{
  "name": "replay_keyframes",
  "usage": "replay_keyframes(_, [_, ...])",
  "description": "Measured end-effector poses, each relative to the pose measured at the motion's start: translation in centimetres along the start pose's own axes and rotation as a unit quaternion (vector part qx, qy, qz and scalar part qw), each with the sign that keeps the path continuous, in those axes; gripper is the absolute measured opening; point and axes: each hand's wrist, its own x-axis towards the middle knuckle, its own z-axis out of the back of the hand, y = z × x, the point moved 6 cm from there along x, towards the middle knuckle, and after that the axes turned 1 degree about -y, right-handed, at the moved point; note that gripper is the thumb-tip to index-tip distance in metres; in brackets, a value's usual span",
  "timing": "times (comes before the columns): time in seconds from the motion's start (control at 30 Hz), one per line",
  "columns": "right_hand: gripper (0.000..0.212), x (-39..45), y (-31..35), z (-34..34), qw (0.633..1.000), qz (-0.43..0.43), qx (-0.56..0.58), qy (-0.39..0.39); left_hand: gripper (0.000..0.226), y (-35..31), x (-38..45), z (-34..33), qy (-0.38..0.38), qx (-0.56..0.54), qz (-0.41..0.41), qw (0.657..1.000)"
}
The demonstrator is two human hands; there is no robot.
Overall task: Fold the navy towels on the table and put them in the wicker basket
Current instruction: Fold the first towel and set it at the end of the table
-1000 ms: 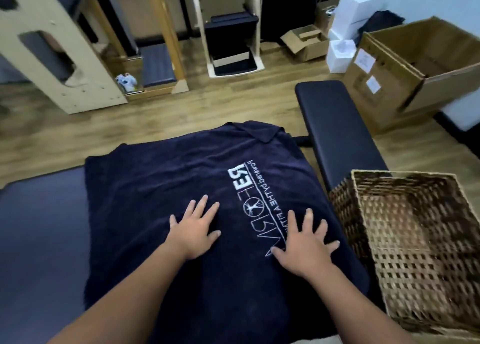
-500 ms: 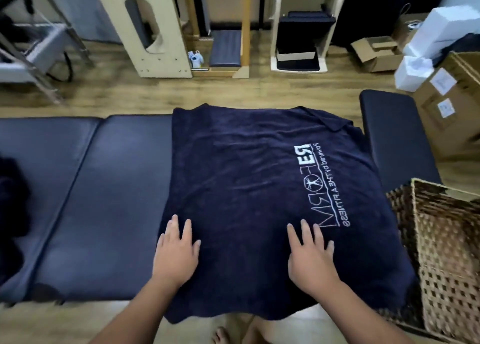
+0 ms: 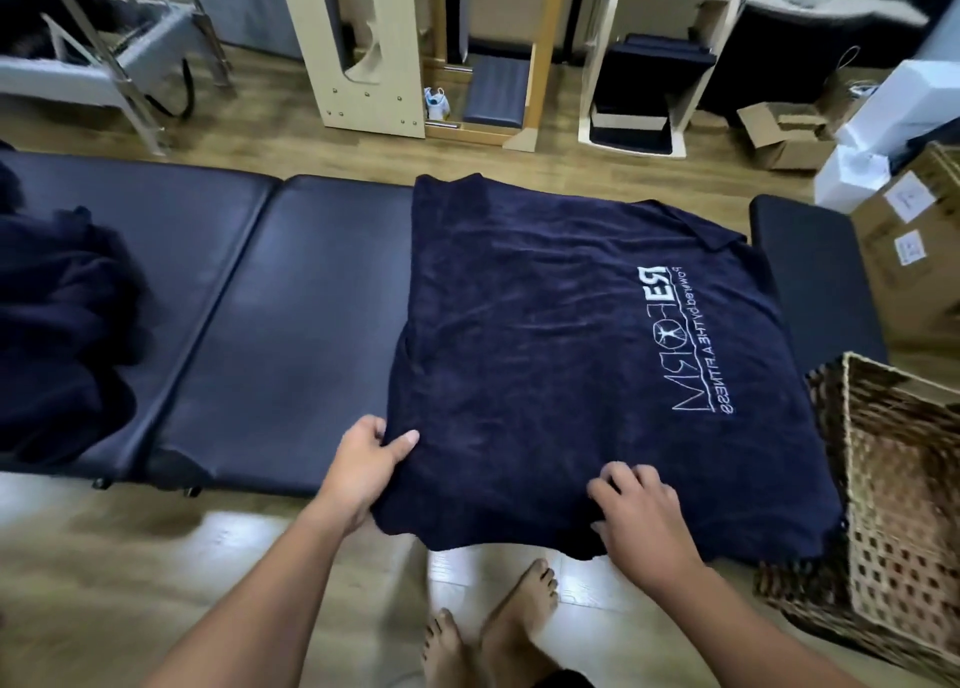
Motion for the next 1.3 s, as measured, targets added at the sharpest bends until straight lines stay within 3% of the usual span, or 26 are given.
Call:
replay_keyframes(0.1, [0.034, 0.8, 0.8, 0.2, 1.0, -0.007, -0.01, -0.003, 0.016, 0.2, 0.8, 1.4, 0.037, -0.006, 0.017, 0.999])
replay_keyframes(0.2, [0.018, 1.3, 2.8, 0.6, 0.999, 0.013, 0.023, 0.04, 0.028, 0.5, 2.5, 4.1, 0.025, 0.125, -0.004, 0.992])
replay_keyframes(0.27, [0.022, 1.5, 4.8, 0.4, 0.992, 0.058, 0.066, 0.087, 0.03, 0.5, 3.4, 6.3, 0.001, 0.211, -0.018, 0.977])
replay_keyframes(0.4, [0.018, 1.5, 7.4, 0.0, 0.973, 0.103, 0.149, 0.144, 0.031, 1.2, 3.8, 9.6, -0.009, 0.386, 0.019, 0.922])
replay_keyframes(0.47, [0.022, 1.5, 6.1, -0.3, 0.982, 0.061, 0.145, 0.104, 0.041, 1.5, 3.6, 9.8, -0.011, 0.472, 0.034, 0.881])
replay_keyframes(0.53, [0.027, 1.0, 3.7, -0.3, 0.991, -0.012, 0.126, 0.046, 0.047, 0.9, 3.0, 8.6, -0.038, 0.522, -0.032, 0.852])
replay_keyframes(0.6, [0.038, 0.3, 1.6, 0.0, 0.992, -0.084, 0.097, 0.014, 0.06, -0.3, 2.5, 6.5, -0.049, 0.547, -0.166, 0.819])
replay_keyframes(0.63, [0.043, 0.1, 0.8, 0.1, 0.99, -0.113, 0.081, 0.011, 0.068, -0.8, 2.3, 5.2, -0.022, 0.558, -0.218, 0.8])
replay_keyframes(0.7, [0.052, 0.2, -0.3, 0.5, 0.988, -0.144, 0.057, 0.02, 0.074, -0.9, 2.3, 2.5, 0.073, 0.576, -0.243, 0.777])
replay_keyframes(0.8, [0.065, 1.3, -1.8, 0.5, 0.975, -0.187, 0.101, 0.06, 0.074, -1.4, 2.4, -0.8, 0.166, 0.565, -0.171, 0.79])
replay_keyframes(1.0, [0.075, 4.7, -4.4, 0.4, 0.966, -0.2, 0.132, 0.095, 0.083, -5.1, 4.7, -5.6, 0.19, 0.567, -0.131, 0.791])
replay_keyframes(1.13, [0.078, 8.1, -6.6, 0.8, 0.964, -0.205, 0.14, 0.092, 0.07, -8.0, 7.6, -9.0, 0.16, 0.581, -0.169, 0.78])
replay_keyframes(1.3, [0.073, 13.3, -10.1, 1.8, 0.965, -0.195, 0.155, 0.085, 0.068, -12.7, 11.2, -15.4, 0.174, 0.588, -0.2, 0.764])
